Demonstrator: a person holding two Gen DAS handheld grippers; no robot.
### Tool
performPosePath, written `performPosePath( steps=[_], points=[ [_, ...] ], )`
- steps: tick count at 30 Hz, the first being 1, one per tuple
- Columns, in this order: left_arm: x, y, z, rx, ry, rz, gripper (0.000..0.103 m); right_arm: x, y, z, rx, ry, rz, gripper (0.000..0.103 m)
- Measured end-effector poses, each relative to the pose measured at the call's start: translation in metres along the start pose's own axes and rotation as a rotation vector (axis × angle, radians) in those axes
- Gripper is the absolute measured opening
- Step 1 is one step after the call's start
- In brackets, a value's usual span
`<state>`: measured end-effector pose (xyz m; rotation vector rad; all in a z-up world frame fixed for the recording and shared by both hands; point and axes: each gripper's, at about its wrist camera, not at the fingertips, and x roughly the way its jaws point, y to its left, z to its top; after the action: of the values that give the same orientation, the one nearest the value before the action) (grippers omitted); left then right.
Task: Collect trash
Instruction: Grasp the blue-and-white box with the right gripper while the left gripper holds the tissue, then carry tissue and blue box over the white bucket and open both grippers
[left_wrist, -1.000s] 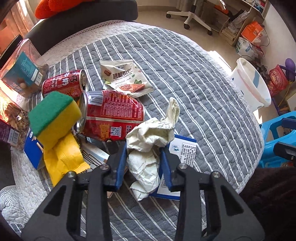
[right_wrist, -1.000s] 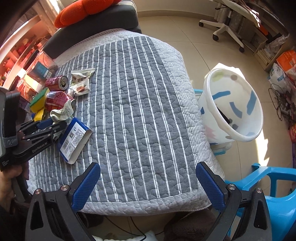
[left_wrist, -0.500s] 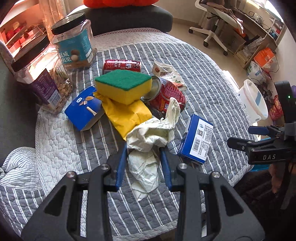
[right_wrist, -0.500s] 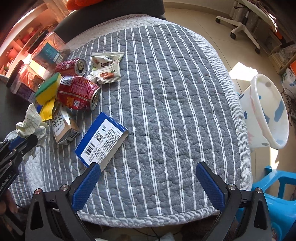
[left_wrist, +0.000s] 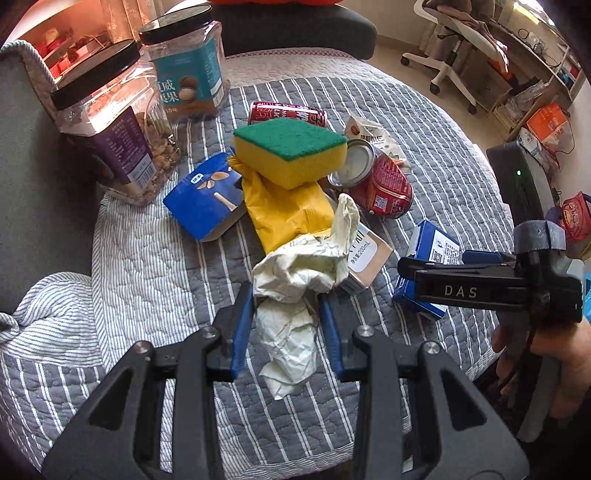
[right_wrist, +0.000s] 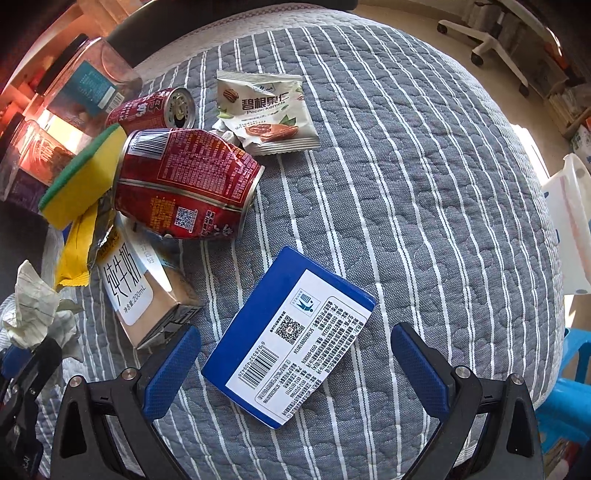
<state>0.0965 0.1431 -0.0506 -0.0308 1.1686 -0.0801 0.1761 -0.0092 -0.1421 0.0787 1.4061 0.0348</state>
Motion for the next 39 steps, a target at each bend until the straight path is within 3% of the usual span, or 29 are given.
performPosePath(
  steps=[4, 7, 11, 22, 28, 34, 39],
  points=[
    [0.000, 0.000, 0.001, 0.002, 0.000, -0.006, 0.037, 0.012, 0.008, 0.002, -0.007, 0.016, -0.020, 0.101],
    [0.000, -0.001, 0.001, 0.006, -0.001, -0.009, 0.037, 0.015, 0.011, 0.001, -0.020, 0.023, -0.038, 0.092],
    [0.000, -0.003, 0.001, 0.011, -0.003, -0.012, 0.037, 0.014, 0.007, 0.002, -0.025, 0.025, -0.037, 0.063],
    [-0.013, -0.014, 0.007, 0.020, -0.044, -0.047, 0.037, -0.033, -0.037, -0.004, -0.063, -0.058, -0.039, 0.061],
    [-0.019, -0.035, 0.019, 0.054, -0.074, -0.066, 0.037, -0.061, -0.082, -0.003, -0.034, -0.114, -0.058, 0.061],
    [-0.025, -0.073, 0.040, 0.129, -0.101, -0.107, 0.037, -0.102, -0.116, -0.008, -0.019, -0.152, -0.099, 0.061],
    [-0.021, -0.121, 0.060, 0.201, -0.118, -0.149, 0.037, -0.127, -0.178, -0.006, 0.076, -0.192, -0.112, 0.061]
  ],
)
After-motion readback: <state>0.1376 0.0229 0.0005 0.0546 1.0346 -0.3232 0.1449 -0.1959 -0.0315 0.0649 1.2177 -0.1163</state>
